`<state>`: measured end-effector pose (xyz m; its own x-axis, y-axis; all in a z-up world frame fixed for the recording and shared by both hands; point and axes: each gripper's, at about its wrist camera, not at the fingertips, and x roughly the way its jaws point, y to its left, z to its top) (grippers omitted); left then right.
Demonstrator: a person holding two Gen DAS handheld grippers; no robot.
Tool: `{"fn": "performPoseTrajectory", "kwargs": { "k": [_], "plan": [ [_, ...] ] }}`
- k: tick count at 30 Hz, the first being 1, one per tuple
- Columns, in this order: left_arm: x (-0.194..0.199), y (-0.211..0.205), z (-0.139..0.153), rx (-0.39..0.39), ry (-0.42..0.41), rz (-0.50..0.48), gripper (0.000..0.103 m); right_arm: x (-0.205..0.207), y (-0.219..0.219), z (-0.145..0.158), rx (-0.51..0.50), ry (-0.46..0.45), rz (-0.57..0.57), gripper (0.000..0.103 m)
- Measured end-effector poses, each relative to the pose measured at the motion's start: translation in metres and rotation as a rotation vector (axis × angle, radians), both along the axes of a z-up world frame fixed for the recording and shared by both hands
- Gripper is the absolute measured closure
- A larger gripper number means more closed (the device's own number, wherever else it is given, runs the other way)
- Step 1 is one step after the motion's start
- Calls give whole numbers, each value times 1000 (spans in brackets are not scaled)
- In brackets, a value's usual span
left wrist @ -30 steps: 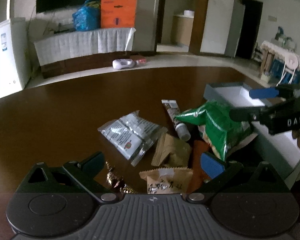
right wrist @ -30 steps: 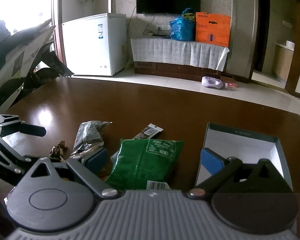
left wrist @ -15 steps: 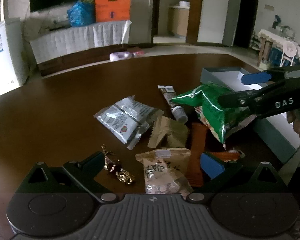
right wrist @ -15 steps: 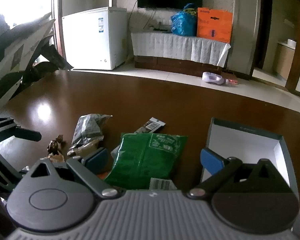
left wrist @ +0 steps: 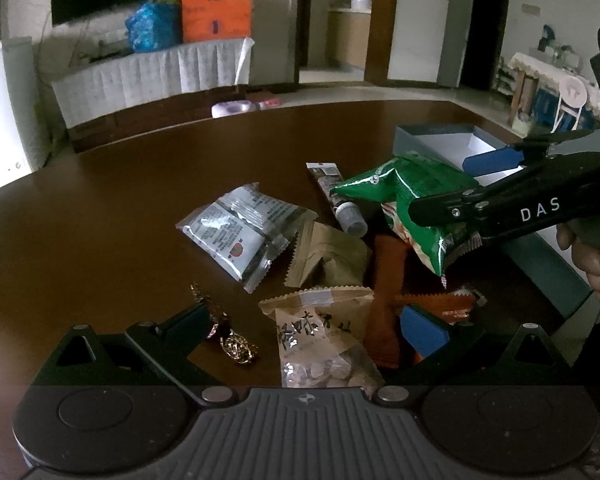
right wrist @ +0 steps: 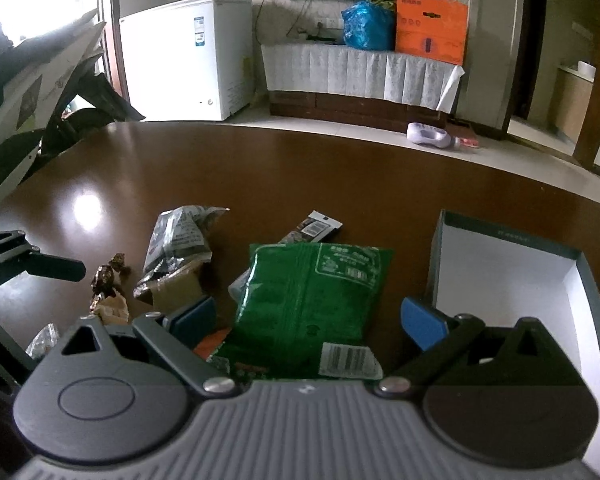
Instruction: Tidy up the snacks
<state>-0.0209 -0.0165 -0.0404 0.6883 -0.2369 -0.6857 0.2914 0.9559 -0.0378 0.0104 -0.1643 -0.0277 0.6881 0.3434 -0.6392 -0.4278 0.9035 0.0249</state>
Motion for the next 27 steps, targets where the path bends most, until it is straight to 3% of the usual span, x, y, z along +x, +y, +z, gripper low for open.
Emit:
{"fn": "performPoseTrajectory", "kwargs": {
  "k": [12, 13, 16, 18, 21, 27],
  "plan": [
    [0, 1, -1, -1, -2, 4, 1, 2, -1, 2, 4, -10, -2, 2],
    [0, 1, -2, -1, 1, 3, 3, 2, -1, 2, 4, -10, -4, 2],
    [0, 0, -4, 0, 18, -13, 34, 3, -3, 1, 8, -4, -10, 2],
    [1, -2, -6, 10, 27, -19, 34, 4, -4, -1, 15, 4, -14, 2],
    [2, -2, -9, 16, 33, -15, 26, 6, -4, -3, 14, 7, -27, 2],
    [2, -2, -10, 11, 41, -24, 31, 10, -1, -8, 2, 19, -41, 2]
  ]
}}
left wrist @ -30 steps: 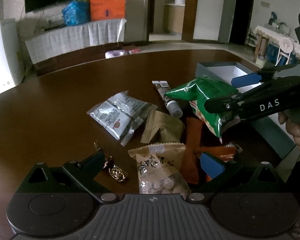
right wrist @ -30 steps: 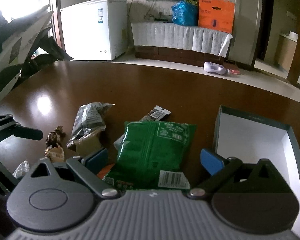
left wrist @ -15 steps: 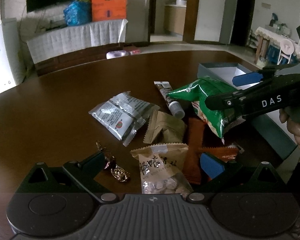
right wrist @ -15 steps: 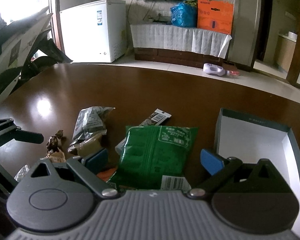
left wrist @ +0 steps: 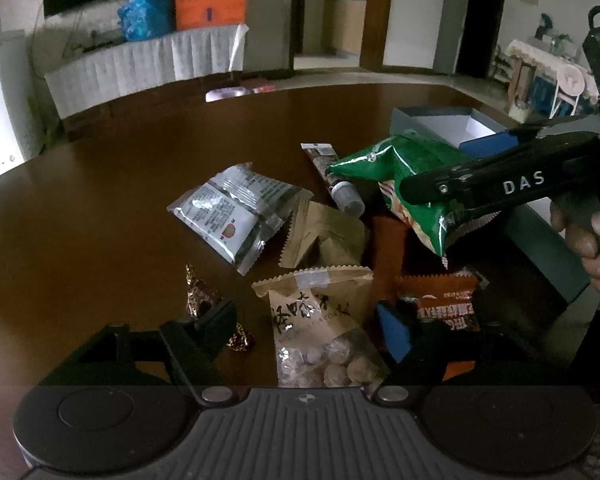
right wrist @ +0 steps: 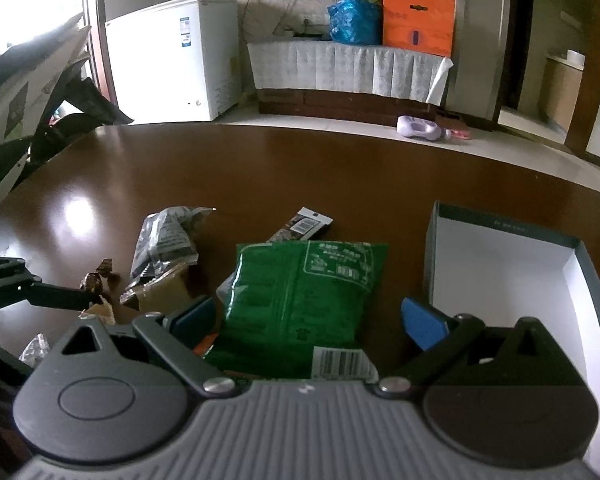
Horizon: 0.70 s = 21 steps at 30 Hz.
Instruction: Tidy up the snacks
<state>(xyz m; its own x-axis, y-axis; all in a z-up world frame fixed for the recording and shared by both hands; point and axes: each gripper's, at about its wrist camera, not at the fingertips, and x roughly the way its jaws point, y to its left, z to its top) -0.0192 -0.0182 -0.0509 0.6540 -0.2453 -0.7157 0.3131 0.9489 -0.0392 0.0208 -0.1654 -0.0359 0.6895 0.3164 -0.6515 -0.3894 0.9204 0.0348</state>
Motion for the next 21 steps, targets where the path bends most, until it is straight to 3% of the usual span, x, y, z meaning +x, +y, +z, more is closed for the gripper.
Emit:
{"fn": "performPoseTrajectory", "kwargs": {
  "k": [9, 13, 21],
  "plan": [
    [0, -1, -2, 0, 1, -4, 33, 5, 10, -9, -6, 42, -1, 2],
    [1, 1, -3, -28, 20, -10, 42, 6, 18, -11, -12, 63, 7, 2],
    [3, 5, -3, -74, 44, -11, 49, 10, 17, -13, 17, 83, -30, 3]
  ]
}}
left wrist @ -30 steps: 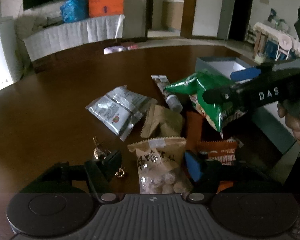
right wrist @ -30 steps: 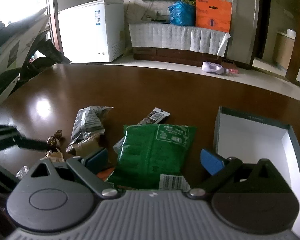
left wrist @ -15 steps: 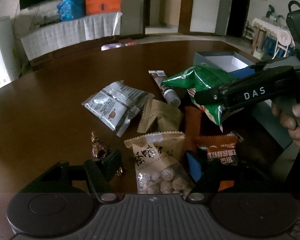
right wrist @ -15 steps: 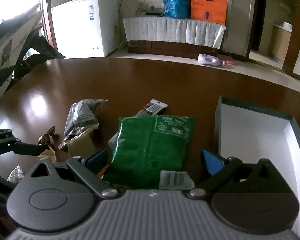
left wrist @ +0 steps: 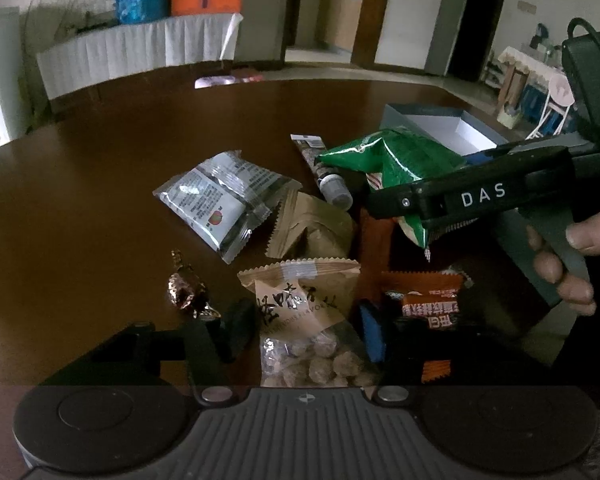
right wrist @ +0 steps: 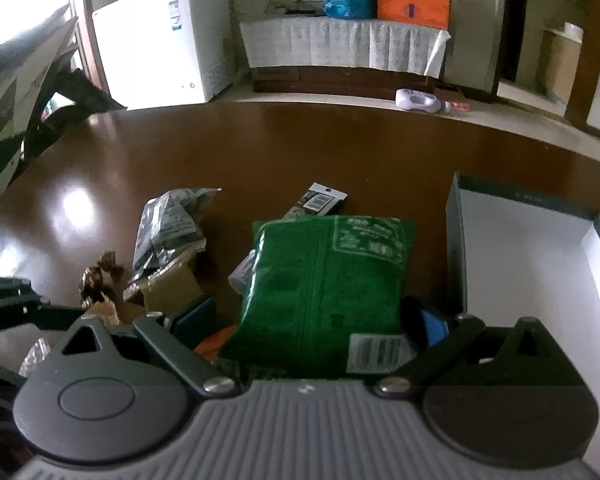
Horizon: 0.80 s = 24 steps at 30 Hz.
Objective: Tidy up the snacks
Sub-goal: 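Lift the green chips bag with the right gripper while the left gripper grasps the clear cookie bag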
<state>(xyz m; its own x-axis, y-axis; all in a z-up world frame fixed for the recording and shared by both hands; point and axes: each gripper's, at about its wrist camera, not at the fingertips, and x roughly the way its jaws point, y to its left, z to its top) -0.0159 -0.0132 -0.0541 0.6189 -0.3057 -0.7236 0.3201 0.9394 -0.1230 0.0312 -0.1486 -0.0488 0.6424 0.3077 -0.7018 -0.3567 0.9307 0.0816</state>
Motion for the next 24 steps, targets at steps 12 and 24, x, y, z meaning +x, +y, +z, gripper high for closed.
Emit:
{"fn": "performPoseTrajectory", "kwargs": {
  "k": [12, 24],
  "plan": [
    [-1, -3, 3, 2, -17, -12, 63, 1, -6, 2, 45, 27, 21, 31],
    [-1, -1, 23, 18, -116, 31, 64, -4, -12, 19, 89, -33, 27, 32]
  ]
}}
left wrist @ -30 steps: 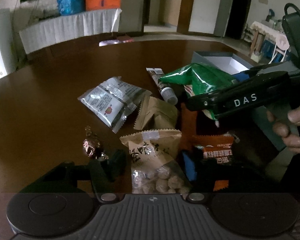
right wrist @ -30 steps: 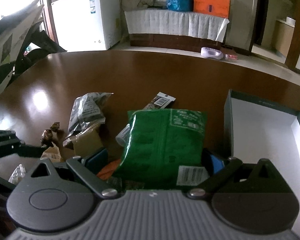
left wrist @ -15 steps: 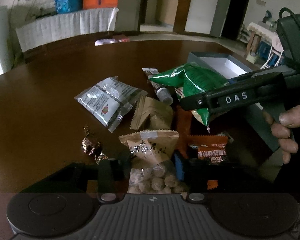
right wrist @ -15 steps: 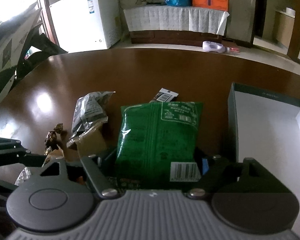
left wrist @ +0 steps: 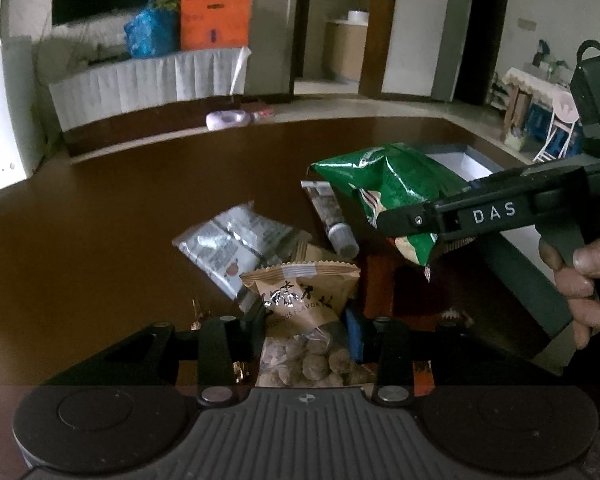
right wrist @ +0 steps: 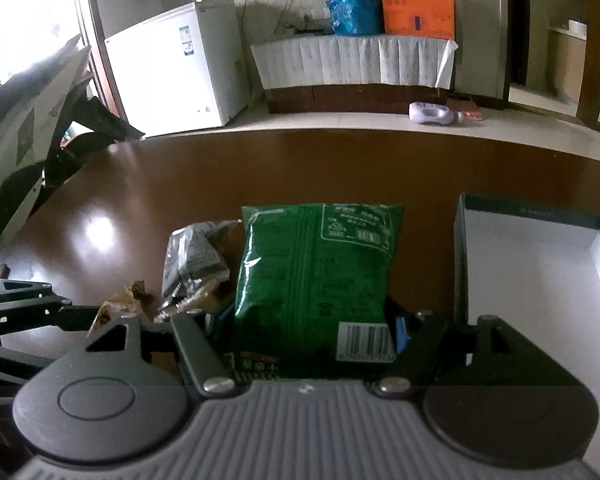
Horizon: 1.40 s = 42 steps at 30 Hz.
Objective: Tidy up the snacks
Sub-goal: 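Lift the green chips bag with the right gripper while the left gripper grasps the clear cookie bag, then carry both bags to the white box while the left gripper releases the cookie bag inside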
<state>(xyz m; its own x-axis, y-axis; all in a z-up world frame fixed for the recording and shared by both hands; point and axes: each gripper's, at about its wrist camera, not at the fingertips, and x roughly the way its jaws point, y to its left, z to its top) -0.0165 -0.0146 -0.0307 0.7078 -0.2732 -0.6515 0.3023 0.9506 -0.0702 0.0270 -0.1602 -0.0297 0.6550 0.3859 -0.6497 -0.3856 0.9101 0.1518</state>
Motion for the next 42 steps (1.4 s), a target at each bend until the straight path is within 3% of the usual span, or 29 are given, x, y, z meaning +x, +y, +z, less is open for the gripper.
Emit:
{"fn": "performPoseTrajectory", "kwargs": {
  "k": [21, 42],
  "plan": [
    [22, -42, 34, -1, -100, 18, 63, -13, -31, 32, 72, -84, -38, 32],
    [59, -114, 36, -70, -98, -36, 63, -17, -128, 44, 9, -149, -190, 32]
  ]
}}
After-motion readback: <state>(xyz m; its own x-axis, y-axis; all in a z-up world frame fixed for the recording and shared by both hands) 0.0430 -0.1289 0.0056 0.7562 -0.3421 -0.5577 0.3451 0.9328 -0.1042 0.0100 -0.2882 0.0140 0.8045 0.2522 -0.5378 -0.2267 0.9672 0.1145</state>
